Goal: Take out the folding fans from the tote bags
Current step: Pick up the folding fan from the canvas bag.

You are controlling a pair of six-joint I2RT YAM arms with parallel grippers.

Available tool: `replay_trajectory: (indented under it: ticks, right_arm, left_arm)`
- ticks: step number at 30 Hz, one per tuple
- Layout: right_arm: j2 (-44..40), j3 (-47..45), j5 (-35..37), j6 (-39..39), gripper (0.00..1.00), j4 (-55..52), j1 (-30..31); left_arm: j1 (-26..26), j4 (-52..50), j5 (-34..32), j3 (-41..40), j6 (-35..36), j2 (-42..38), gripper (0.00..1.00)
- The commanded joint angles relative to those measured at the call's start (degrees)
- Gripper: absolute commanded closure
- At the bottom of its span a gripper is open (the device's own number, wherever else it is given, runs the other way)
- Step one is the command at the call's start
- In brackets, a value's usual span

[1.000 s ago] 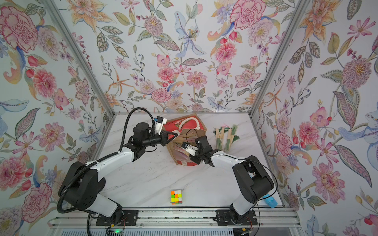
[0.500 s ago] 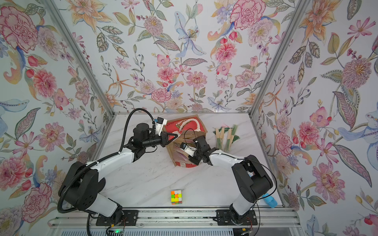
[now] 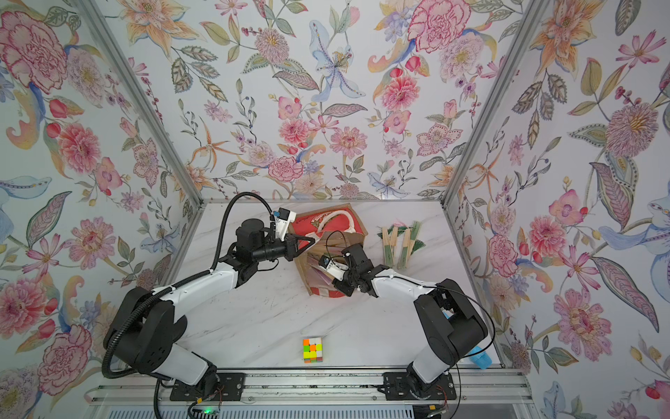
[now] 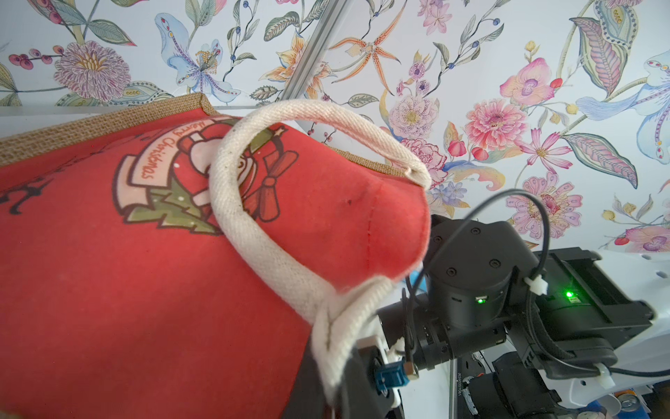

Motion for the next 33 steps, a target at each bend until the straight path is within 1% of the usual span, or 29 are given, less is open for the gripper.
replay_trajectory:
  ticks: [1,10,14,17,27,31,33]
  right_arm:
    - [-2.33,-1.75,1.20,1.07,0.51,2.96,0.31]
    - [-5.73,-5.43,5.12,2.20,0.48,10.19,-0.02]
    - [-3.84,-2.83,1.33,2.45,0.46,6.04,-1.01]
    - [-1.44,-1.05,0.35,2.72,0.44,3.97,-1.19]
    - [5.14,4.89,1.30,5.17,0.40,-0.85,-1.54]
    - [6.87,6.76,1.41,5.91,0.40,-3.28,-1.88]
    - [7.35,7.44,1.14,5.85,0.42,-4.34,-1.86]
  left_arm:
    - [0.46,0.23,0.41,-0.91,-1.48,0.03,1.00]
    - [0.47,0.23,0.51,-0.93,-1.41,-0.13,1.00]
    - [0.47,0.23,0.45,-1.00,-1.39,-0.28,1.00]
    - [0.51,0.27,0.47,-1.18,-1.45,-0.31,1.00]
    - [0.49,0.31,1.19,-1.17,-1.20,-0.27,1.00]
    - [0.49,0.40,1.17,-1.19,-1.27,-0.37,1.00]
    - [0.54,0.34,1.15,-1.22,-1.24,-0.41,1.00]
